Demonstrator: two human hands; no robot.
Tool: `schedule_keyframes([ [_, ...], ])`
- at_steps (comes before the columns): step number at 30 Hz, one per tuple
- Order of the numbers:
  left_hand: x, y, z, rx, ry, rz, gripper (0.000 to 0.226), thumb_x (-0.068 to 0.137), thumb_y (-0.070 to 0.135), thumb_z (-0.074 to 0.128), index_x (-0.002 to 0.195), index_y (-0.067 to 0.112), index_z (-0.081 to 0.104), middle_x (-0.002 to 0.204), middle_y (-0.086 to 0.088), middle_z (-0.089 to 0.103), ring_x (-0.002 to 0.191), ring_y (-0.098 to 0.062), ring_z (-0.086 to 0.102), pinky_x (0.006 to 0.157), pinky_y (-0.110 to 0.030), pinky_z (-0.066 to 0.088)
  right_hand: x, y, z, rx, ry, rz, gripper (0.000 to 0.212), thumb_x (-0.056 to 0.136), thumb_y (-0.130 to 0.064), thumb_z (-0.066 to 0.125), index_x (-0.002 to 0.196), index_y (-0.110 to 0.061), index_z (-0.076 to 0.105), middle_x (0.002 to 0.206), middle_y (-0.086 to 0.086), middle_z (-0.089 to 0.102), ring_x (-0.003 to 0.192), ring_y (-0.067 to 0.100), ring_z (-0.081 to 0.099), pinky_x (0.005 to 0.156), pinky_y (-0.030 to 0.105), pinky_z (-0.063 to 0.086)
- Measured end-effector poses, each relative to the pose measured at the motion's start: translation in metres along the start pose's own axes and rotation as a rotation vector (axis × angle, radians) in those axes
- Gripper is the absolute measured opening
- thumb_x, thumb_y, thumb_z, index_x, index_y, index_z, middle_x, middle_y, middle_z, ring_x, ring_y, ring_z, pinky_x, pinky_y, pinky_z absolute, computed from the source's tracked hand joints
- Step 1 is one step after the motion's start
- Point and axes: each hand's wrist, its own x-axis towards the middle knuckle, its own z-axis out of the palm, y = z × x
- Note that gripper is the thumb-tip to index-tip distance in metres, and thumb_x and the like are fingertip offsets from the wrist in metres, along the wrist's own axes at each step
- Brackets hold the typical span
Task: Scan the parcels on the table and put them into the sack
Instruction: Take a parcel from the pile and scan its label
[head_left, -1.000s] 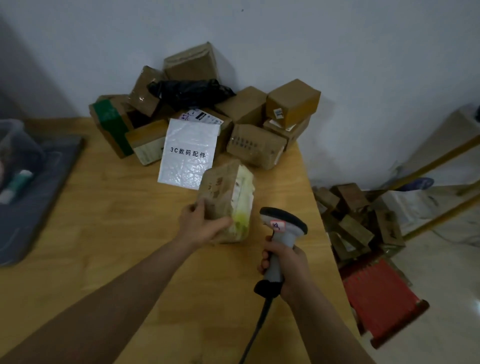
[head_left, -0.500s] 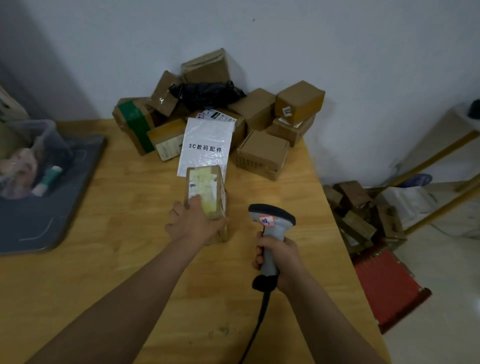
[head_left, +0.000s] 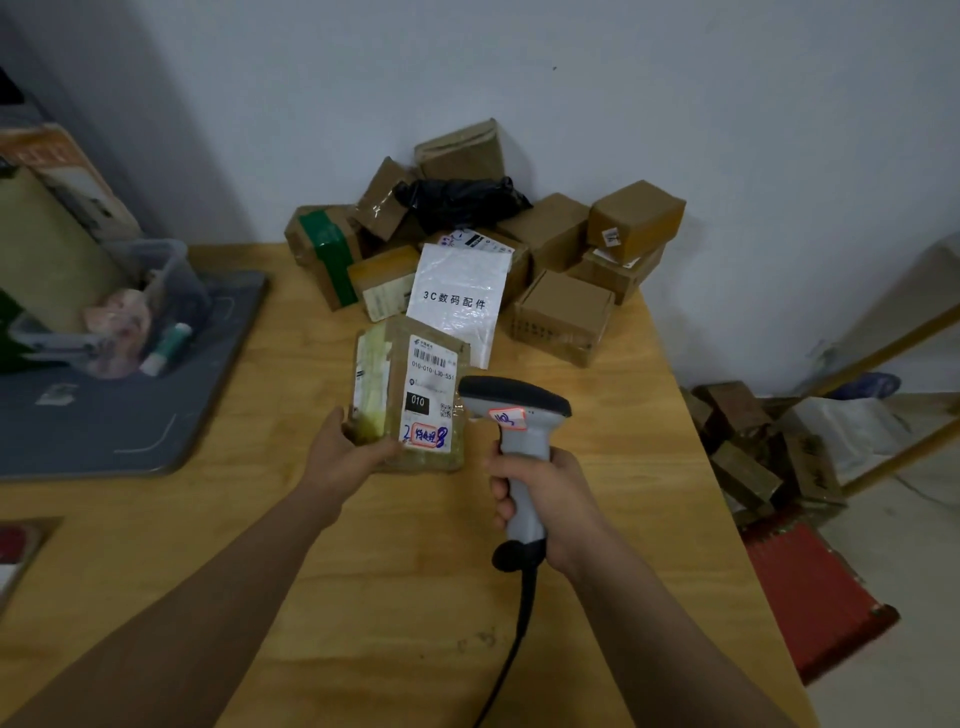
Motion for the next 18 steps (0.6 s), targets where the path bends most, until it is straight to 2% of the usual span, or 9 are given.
schedule_keyframes([
  [2, -0.004, 0.000, -0.006, -0.002, 0.006, 0.039, 0.058, 0.078, 0.001, 0.074, 0.129, 0.007, 0.047, 0.090, 0.012, 0.050, 0.091, -0.016, 0.053, 0.080, -0.034, 0.046, -0.003, -0.003, 0.009, 0.004, -0.017, -0.015, 0.011, 0.081, -0.002, 0.067, 0.083, -0.008, 0.058, 0.056, 0.006, 0.052, 0.042, 0.015, 0.044, 0.045, 0.026, 0.041],
  [4, -0.009, 0.000, -0.012, -0.008, 0.011, 0.070, 0.045, 0.077, 0.000, 0.074, 0.108, 0.023, 0.052, 0.088, 0.015, 0.048, 0.082, -0.006, 0.051, 0.087, -0.038, 0.048, -0.005, -0.004, 0.015, 0.003, -0.028, -0.031, 0.011, 0.081, -0.001, 0.067, 0.081, -0.008, 0.058, 0.055, 0.006, 0.051, 0.042, 0.015, 0.044, 0.046, 0.026, 0.041],
  [5, -0.010, -0.001, -0.015, -0.018, 0.011, 0.080, 0.045, 0.077, 0.000, 0.074, 0.107, 0.024, 0.052, 0.088, 0.016, 0.048, 0.081, -0.004, 0.050, 0.087, -0.038, 0.048, -0.006, -0.005, 0.018, 0.002, -0.032, -0.038, 0.011, 0.081, -0.001, 0.067, 0.081, -0.008, 0.058, 0.055, 0.006, 0.051, 0.041, 0.016, 0.043, 0.046, 0.026, 0.041],
  [7, -0.012, -0.004, -0.020, -0.027, 0.013, 0.098, 0.057, 0.076, 0.001, 0.075, 0.125, 0.013, 0.049, 0.091, 0.014, 0.052, 0.086, -0.009, 0.054, 0.081, -0.033, 0.047, -0.008, -0.005, 0.023, 0.003, -0.035, -0.050, 0.011, 0.081, -0.001, 0.067, 0.081, -0.007, 0.058, 0.055, 0.006, 0.050, 0.041, 0.016, 0.042, 0.045, 0.026, 0.040],
  [8, -0.012, -0.006, -0.023, -0.027, 0.016, 0.107, 0.059, 0.075, 0.001, 0.076, 0.125, 0.012, 0.048, 0.093, 0.013, 0.054, 0.090, -0.013, 0.057, 0.078, -0.031, 0.047, -0.008, -0.006, 0.025, 0.003, -0.036, -0.055, 0.011, 0.081, -0.001, 0.067, 0.081, -0.006, 0.057, 0.055, 0.006, 0.050, 0.041, 0.016, 0.042, 0.045, 0.026, 0.040],
  [10, -0.012, -0.008, -0.028, -0.022, 0.027, 0.123, 0.052, 0.074, 0.002, 0.077, 0.116, 0.016, 0.049, 0.095, 0.010, 0.057, 0.093, -0.015, 0.059, 0.072, -0.026, 0.049, -0.010, -0.006, 0.029, 0.000, -0.035, -0.063, 0.011, 0.081, 0.000, 0.067, 0.080, -0.006, 0.057, 0.054, 0.006, 0.050, 0.040, 0.016, 0.041, 0.044, 0.025, 0.040],
  [12, -0.013, -0.012, -0.032, -0.030, 0.029, 0.124, 0.050, 0.074, 0.002, 0.077, 0.112, 0.017, 0.048, 0.094, 0.010, 0.057, 0.088, -0.009, 0.057, 0.068, -0.023, 0.048, -0.011, -0.005, 0.034, -0.002, -0.036, -0.063, 0.012, 0.081, 0.000, 0.067, 0.080, -0.006, 0.057, 0.053, 0.006, 0.049, 0.040, 0.016, 0.041, 0.043, 0.025, 0.040],
  [18, -0.017, -0.020, -0.043, -0.061, 0.062, 0.130, 0.045, 0.073, 0.002, 0.077, 0.103, 0.021, 0.049, 0.092, 0.010, 0.057, 0.083, -0.009, 0.057, 0.068, -0.024, 0.047, -0.015, -0.003, 0.044, 0.003, -0.058, -0.062, 0.013, 0.081, 0.000, 0.066, 0.076, -0.007, 0.057, 0.053, 0.006, 0.048, 0.039, 0.015, 0.039, 0.043, 0.024, 0.039],
])
